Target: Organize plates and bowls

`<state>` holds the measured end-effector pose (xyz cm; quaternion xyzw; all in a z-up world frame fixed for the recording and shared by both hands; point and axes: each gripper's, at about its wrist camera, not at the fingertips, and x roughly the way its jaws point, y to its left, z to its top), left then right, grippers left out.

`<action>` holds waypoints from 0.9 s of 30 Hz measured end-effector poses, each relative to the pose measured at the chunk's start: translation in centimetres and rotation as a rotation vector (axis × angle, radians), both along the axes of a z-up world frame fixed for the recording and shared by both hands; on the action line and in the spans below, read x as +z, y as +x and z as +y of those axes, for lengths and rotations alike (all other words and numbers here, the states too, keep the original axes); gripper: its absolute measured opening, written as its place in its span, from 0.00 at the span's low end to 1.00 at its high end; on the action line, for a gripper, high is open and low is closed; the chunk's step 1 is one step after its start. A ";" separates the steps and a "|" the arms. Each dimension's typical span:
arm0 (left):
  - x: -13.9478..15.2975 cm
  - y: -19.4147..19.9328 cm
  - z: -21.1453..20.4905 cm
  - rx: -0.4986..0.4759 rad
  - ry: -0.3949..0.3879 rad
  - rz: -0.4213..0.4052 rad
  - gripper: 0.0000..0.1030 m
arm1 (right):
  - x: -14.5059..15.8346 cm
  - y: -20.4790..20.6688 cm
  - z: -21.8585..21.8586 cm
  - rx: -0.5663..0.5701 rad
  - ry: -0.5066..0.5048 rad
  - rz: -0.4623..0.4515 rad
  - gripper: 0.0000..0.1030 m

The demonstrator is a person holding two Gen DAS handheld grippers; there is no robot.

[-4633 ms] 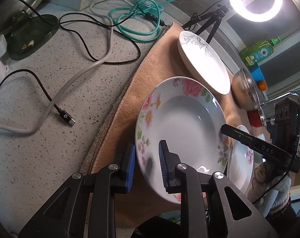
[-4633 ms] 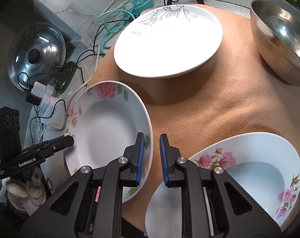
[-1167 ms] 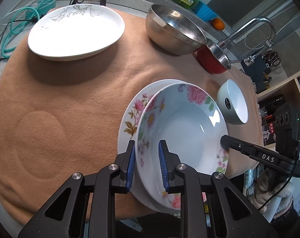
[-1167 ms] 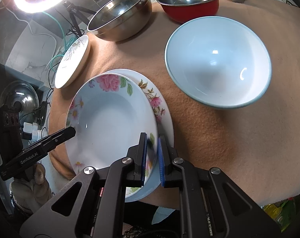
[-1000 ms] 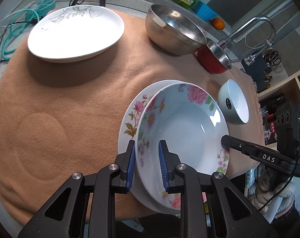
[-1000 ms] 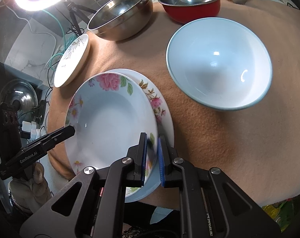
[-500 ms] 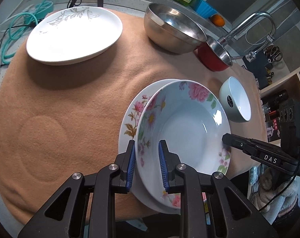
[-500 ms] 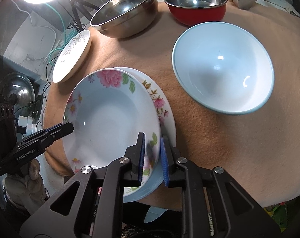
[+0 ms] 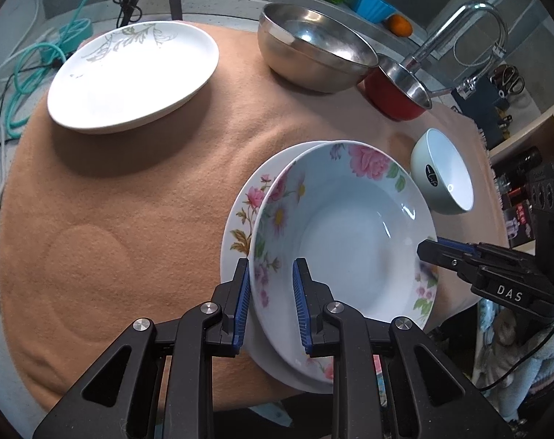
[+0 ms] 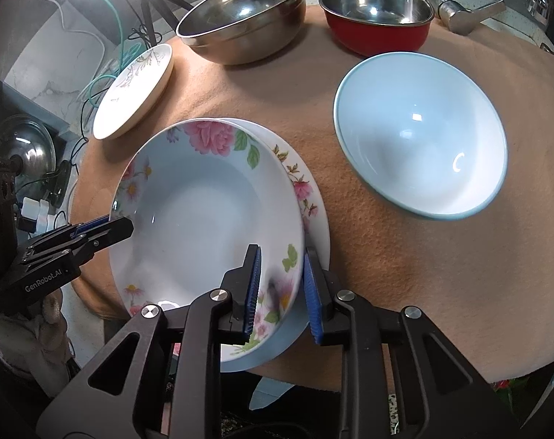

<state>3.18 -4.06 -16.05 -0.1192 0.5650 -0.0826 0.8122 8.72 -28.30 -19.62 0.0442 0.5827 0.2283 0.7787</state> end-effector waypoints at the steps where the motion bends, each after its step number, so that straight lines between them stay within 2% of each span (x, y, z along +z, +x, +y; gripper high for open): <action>1: 0.0 0.0 -0.2 -0.008 0.016 -0.003 0.20 | 0.0 0.0 0.1 0.000 -0.002 0.000 0.24; 10: 0.2 0.0 -1.8 -0.073 0.169 -0.044 0.20 | 0.1 -0.3 0.6 0.010 -0.037 -0.016 0.24; 15: 0.1 0.2 -1.8 -0.070 0.152 -0.044 0.20 | 0.0 -0.2 0.6 0.011 -0.037 -0.017 0.24; 27: 0.2 0.0 -1.2 -0.063 0.124 -0.044 0.20 | 0.3 -0.9 1.7 0.061 -0.154 -0.095 0.24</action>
